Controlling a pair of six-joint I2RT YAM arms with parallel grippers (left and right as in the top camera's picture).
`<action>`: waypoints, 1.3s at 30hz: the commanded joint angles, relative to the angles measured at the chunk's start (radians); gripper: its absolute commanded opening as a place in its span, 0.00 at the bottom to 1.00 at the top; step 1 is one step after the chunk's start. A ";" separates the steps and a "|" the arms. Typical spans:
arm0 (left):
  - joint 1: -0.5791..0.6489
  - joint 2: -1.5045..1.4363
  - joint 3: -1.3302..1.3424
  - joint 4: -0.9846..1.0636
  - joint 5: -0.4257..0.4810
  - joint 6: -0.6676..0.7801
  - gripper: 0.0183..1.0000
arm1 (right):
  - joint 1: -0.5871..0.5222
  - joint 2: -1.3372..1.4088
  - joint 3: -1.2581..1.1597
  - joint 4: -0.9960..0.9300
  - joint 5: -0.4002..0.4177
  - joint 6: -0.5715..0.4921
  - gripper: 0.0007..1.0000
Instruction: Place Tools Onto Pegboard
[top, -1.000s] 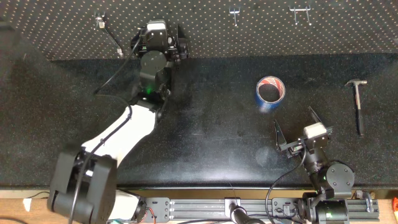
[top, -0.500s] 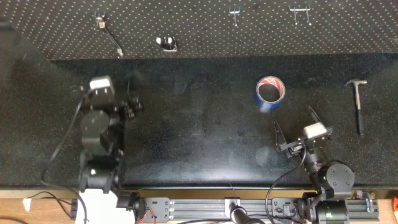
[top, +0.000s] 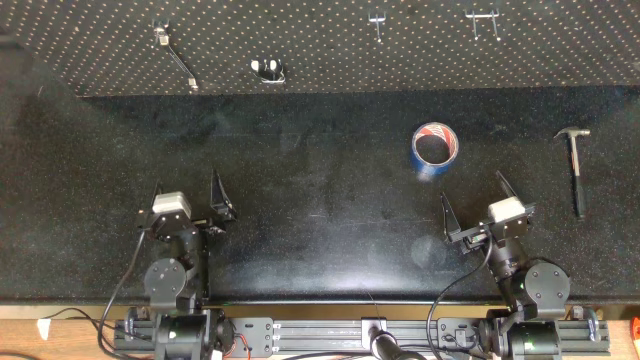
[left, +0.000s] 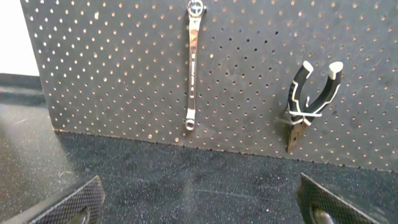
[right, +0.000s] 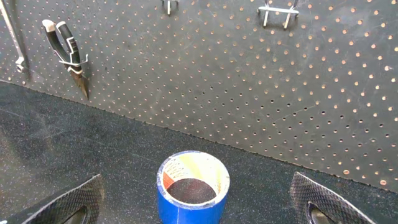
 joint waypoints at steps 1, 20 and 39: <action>0.004 -0.146 -0.002 -0.152 0.016 0.002 1.00 | 0.009 -0.007 -0.003 -0.005 0.001 0.019 0.98; -0.018 -0.142 -0.002 -0.172 0.046 0.002 1.00 | 0.009 -0.007 -0.003 -0.005 0.001 0.019 0.98; -0.018 -0.142 -0.002 -0.172 0.046 0.002 1.00 | 0.009 -0.007 0.012 -0.002 0.013 0.146 0.98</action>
